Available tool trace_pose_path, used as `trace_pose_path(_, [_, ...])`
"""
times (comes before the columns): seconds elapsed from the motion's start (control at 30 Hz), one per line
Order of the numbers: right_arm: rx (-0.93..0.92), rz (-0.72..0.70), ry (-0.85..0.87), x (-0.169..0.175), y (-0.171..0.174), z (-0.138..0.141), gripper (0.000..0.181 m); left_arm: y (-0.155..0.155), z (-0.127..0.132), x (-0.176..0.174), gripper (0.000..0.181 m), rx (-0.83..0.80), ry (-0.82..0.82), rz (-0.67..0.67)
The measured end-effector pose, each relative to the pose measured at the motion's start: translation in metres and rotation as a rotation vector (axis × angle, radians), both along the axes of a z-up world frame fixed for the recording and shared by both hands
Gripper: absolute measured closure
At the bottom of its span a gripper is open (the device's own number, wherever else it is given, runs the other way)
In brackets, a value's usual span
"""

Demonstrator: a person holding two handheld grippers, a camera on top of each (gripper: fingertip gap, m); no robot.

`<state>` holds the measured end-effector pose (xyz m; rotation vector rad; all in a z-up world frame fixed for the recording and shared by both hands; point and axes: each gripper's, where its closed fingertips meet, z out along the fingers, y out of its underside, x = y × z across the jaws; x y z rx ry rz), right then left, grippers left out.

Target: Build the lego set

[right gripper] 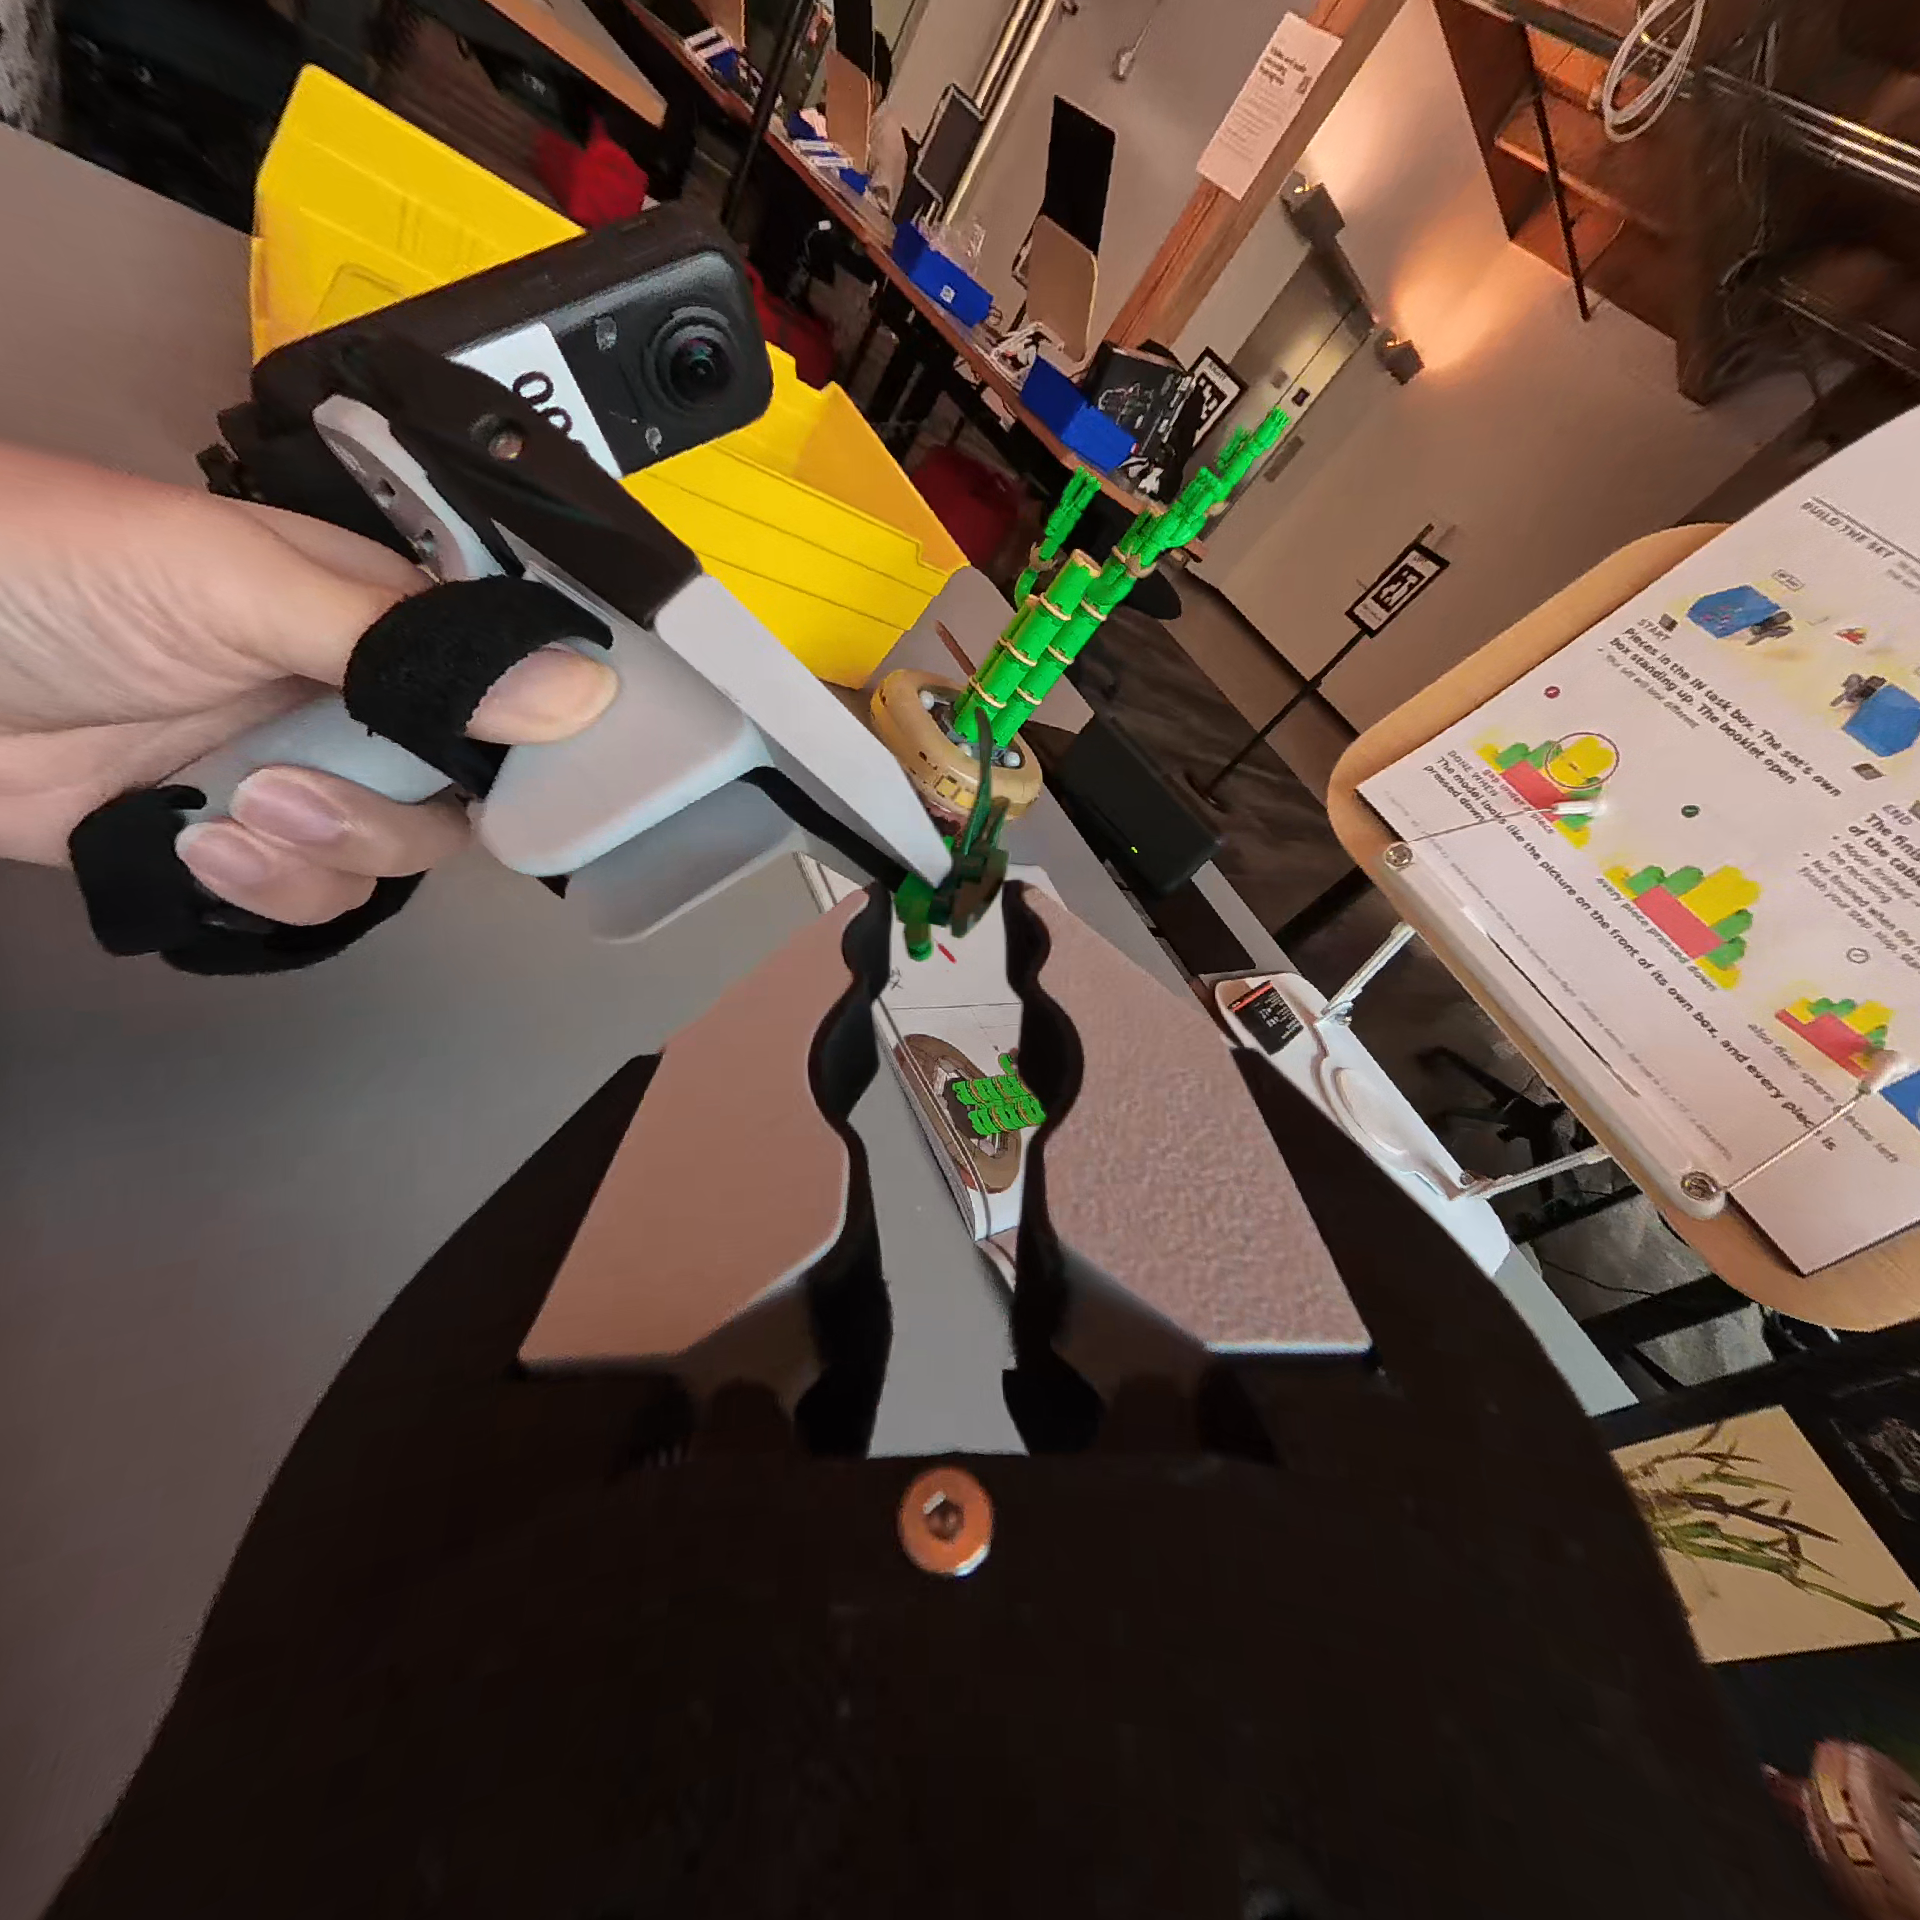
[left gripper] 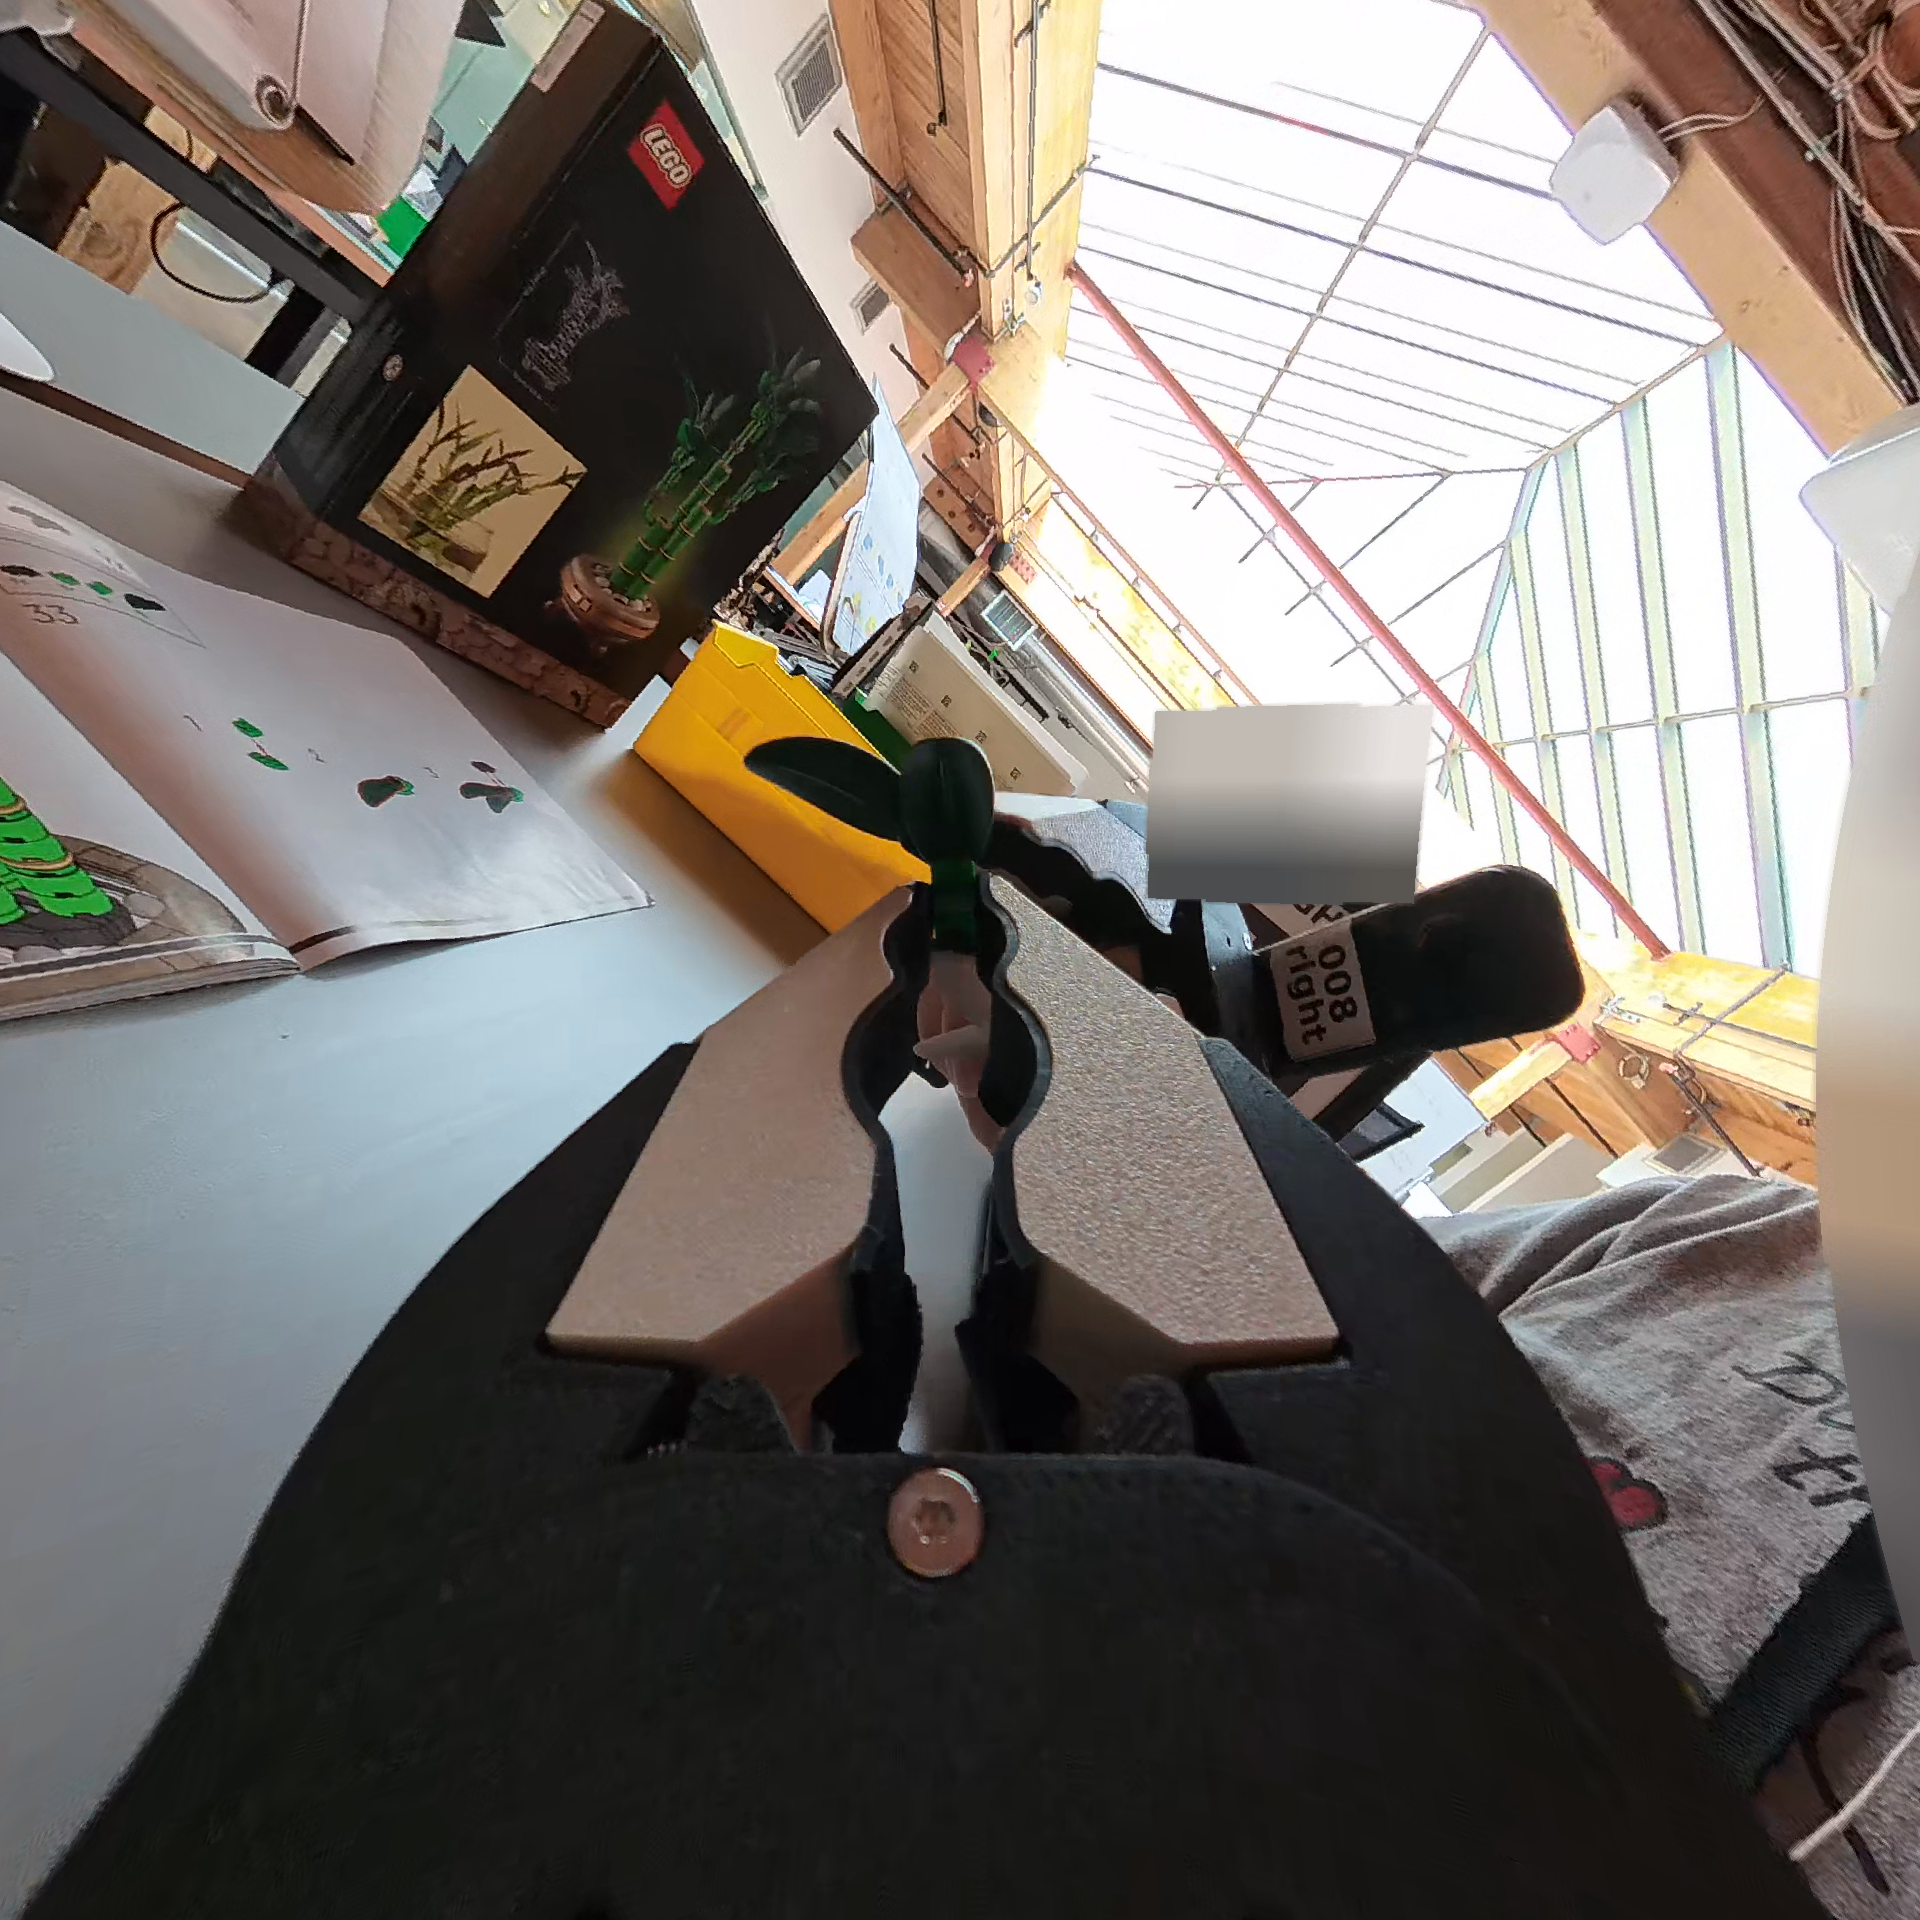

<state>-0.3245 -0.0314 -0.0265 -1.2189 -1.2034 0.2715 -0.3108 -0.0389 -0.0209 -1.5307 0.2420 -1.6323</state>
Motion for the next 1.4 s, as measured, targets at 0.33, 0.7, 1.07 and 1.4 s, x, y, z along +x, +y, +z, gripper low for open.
trace_pose_path(0.33, [0.142, -0.038, -0.016, -0.001, 0.0, 0.002, 0.161, 0.001, 0.002, -0.002, 0.175, -0.051, -0.099, -0.03])
trace_pose_path(0.7, [0.167, -0.043, 0.115, 0.0, -0.001, 0.02, 0.143, -0.003, 0.019, -0.009, 0.175, -0.069, -0.296, -0.075])
trace_pose_path(1.07, [0.219, 0.023, 0.11, -0.003, -0.012, 0.026, 0.16, -0.011, 0.026, -0.005, 0.175, -0.069, -0.366, -0.156])
trace_pose_path(1.4, [0.171, 0.053, 0.181, -0.003, -0.016, 0.032, 0.161, -0.012, 0.028, -0.004, 0.175, -0.058, -0.376, -0.159])
